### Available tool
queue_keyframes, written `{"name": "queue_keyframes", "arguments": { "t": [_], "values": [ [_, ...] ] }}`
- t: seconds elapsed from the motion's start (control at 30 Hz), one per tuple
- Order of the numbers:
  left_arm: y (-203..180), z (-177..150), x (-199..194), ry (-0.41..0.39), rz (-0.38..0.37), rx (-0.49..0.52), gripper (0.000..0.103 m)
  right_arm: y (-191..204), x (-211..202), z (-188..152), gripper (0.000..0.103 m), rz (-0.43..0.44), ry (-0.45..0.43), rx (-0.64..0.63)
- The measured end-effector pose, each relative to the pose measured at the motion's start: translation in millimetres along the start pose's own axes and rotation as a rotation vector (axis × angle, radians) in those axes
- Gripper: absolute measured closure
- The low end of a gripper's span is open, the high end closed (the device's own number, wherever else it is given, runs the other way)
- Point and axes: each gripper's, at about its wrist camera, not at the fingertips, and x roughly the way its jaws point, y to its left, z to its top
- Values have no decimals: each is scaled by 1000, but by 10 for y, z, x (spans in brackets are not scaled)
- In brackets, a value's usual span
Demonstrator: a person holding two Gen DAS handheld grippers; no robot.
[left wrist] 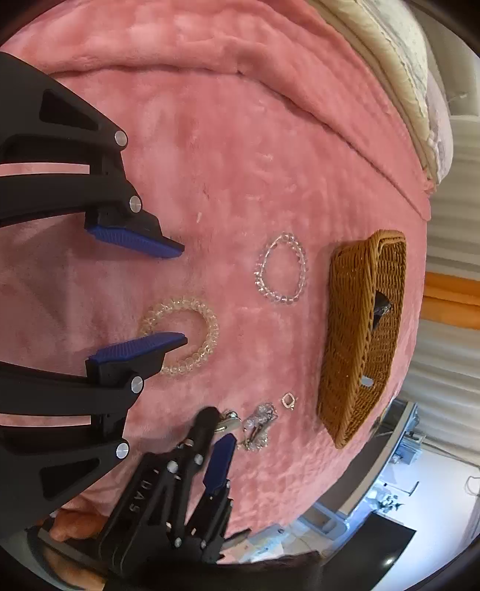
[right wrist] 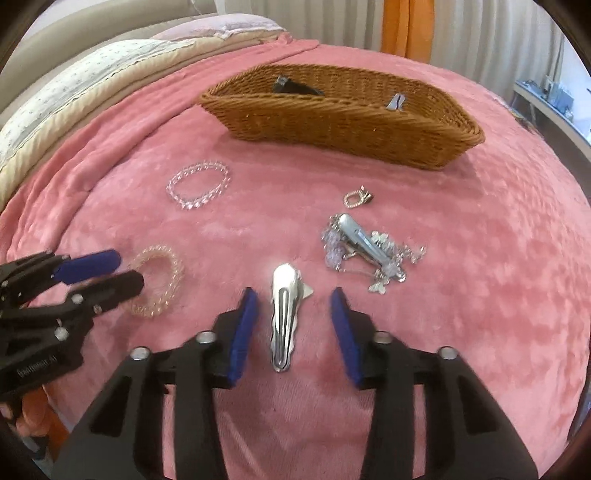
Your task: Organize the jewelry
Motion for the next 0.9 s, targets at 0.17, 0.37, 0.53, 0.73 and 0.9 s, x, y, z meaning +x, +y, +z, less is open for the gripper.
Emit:
{"name": "queue_keyframes", "arguments": {
  "t": [0.17, 0.37, 0.53, 0.73, 0.9],
  "values": [
    [-152, -26, 30, -8, 70, 69, 93, 28, -39, -18, 82, 11, -17, -19],
    [-212, 12, -195, -80, 19, 85, 96, -18, -317, -18, 83, 70, -82, -4],
    [-275, 236, -528, -183, -19, 76, 96, -146, -701, 157, 83, 73, -185, 10],
    [-378, 784, -755, -294, -5, 87, 96, -388, -996, 610, 82, 47, -287, 36],
    [-516, 1294, -761, -358, 1, 108, 96, -655, -1018, 1133, 83, 24, -344, 56]
  ]
}}
